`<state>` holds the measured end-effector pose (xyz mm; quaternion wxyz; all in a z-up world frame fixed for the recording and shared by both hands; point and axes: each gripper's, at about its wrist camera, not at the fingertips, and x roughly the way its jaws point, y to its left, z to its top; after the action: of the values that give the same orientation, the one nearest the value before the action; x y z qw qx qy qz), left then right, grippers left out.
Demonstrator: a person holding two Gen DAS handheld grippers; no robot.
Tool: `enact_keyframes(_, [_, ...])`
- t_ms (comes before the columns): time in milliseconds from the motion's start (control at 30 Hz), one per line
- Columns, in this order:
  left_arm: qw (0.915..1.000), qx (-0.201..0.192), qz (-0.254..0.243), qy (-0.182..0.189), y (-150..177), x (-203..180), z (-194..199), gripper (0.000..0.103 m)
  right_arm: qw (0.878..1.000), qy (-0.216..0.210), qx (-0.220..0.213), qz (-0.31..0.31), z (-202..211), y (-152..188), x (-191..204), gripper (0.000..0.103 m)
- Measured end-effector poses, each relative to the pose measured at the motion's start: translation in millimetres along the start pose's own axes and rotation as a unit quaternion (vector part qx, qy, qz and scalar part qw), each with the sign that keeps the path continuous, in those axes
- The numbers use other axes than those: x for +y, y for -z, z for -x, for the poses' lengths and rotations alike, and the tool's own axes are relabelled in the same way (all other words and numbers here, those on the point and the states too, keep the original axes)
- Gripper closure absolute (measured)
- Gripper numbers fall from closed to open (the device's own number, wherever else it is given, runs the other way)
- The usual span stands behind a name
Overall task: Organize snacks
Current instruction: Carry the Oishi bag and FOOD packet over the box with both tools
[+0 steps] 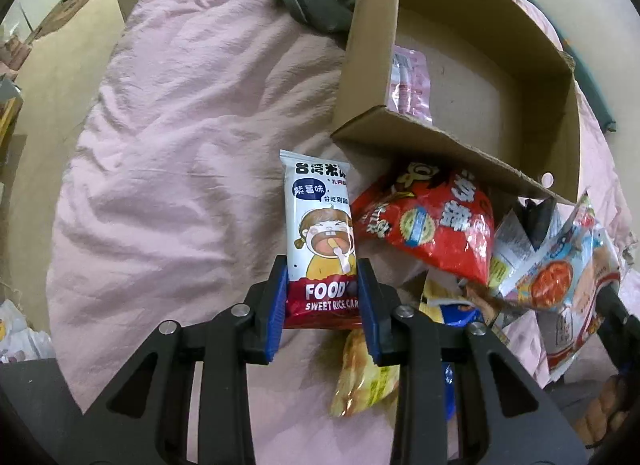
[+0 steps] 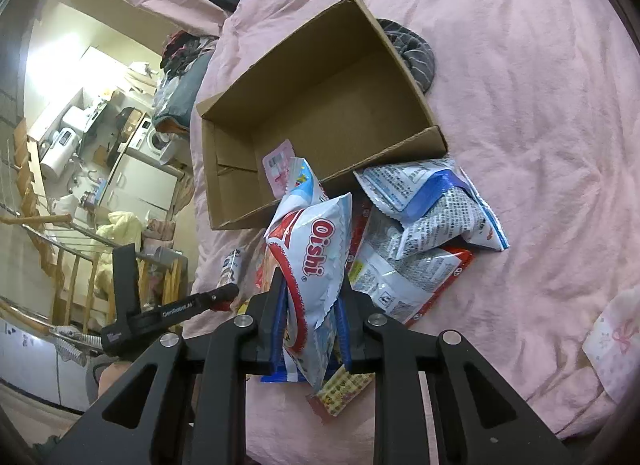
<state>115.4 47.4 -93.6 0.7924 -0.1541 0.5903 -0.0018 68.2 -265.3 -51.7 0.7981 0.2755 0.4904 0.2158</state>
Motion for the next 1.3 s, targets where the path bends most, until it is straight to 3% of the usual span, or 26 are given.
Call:
enact_keyframes(300, [0.9978, -0.038, -0.028, -0.046, 8, 1, 17, 0.074, 1.0, -0.004, 0.002, 0.018, -1, 0, 7, 0.08])
enact_keyframes(533, [0.9955, -0.074, -0.03, -0.052, 6, -1, 31, 0.074, 0.999, -0.016, -0.013, 0.028, 5, -1, 12, 0.08])
enact_keyframes(733, [0.9878, -0.14, -0.054, -0.042, 5, -20, 66, 0.074, 0.997, -0.045, -0.052, 0.034, 23, -7, 17, 0.08])
enact_keyframes(933, [0.9746, -0.198, -0.097, -0.04, -5, -46, 99, 0.074, 0.995, -0.043, -0.083, 0.04, 34, -23, 24, 0.081])
enact_keyframes(1133, [0.9665, -0.222, -0.124, -0.035, -19, -65, 112, 0.074, 0.994, -0.049, -0.095, 0.034, 30, -43, 29, 0.081])
enact_keyframes(1300, [0.9653, -0.222, -0.133, -0.032, -32, -75, 109, 0.074, 0.993, -0.05, -0.102, 0.043, 23, -65, 34, 0.081])
